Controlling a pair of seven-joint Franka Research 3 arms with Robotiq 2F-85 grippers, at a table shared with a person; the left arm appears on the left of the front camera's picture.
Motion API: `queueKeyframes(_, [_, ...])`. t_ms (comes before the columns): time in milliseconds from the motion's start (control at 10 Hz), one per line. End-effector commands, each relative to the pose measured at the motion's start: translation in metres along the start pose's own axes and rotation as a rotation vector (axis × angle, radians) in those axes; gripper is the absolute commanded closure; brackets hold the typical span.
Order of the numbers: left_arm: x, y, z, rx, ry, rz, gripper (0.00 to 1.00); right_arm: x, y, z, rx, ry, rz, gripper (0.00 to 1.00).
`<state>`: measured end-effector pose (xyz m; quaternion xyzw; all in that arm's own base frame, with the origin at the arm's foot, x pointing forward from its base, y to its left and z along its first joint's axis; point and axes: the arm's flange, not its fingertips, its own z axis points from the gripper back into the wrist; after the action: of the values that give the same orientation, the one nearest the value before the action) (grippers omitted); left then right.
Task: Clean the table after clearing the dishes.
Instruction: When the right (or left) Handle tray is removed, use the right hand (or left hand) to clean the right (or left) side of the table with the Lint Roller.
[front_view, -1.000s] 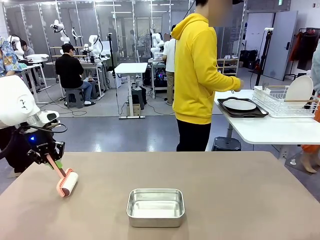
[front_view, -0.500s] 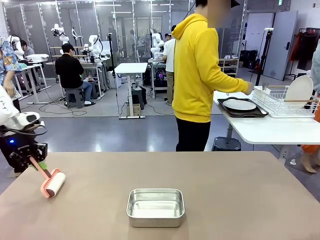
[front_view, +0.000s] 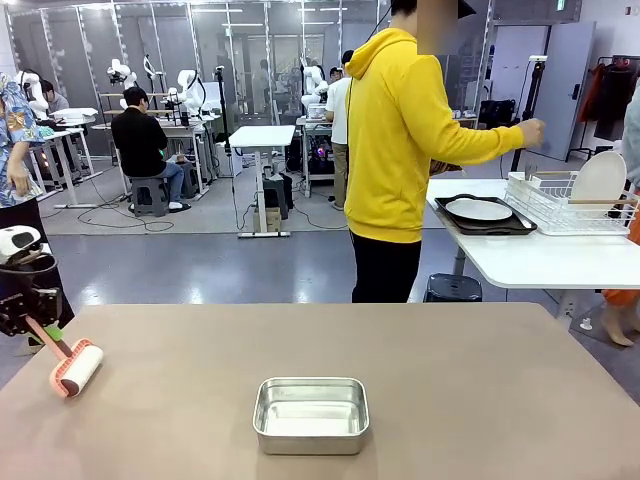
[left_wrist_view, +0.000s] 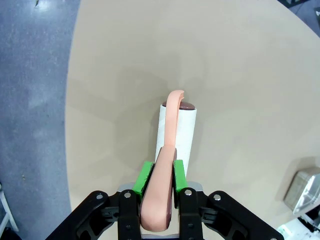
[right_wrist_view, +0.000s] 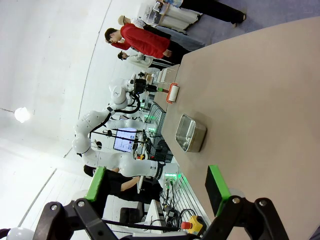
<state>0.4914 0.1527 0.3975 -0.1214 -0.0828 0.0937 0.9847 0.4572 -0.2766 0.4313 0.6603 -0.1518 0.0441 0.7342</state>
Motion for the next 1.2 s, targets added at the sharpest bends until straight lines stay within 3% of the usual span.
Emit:
queueKeyframes(0, [-0.014, 0.027, -0.027, 0.151, 0.003, 0.025, 0.78, -0.003, 0.001, -0.001, 0.001, 0.001, 0.021, 0.02])
queueKeyframes(400, [-0.012, 0.019, -0.007, 0.246, -0.001, 0.029, 0.78, -0.003, 0.001, -0.001, 0.001, 0.001, 0.021, 0.02])
queueKeyframes(600, [-0.012, 0.002, 0.006, 0.265, -0.008, 0.013, 0.78, -0.003, 0.001, -0.001, 0.001, 0.001, 0.021, 0.02])
queueKeyframes(1000, [-0.023, -0.047, 0.051, 0.187, -0.027, -0.039, 0.78, -0.003, 0.001, -0.001, 0.001, 0.001, 0.021, 0.02])
queueKeyframes(1100, [-0.025, -0.057, 0.066, 0.227, -0.033, -0.044, 0.78, -0.003, 0.001, -0.001, 0.001, 0.001, 0.021, 0.02])
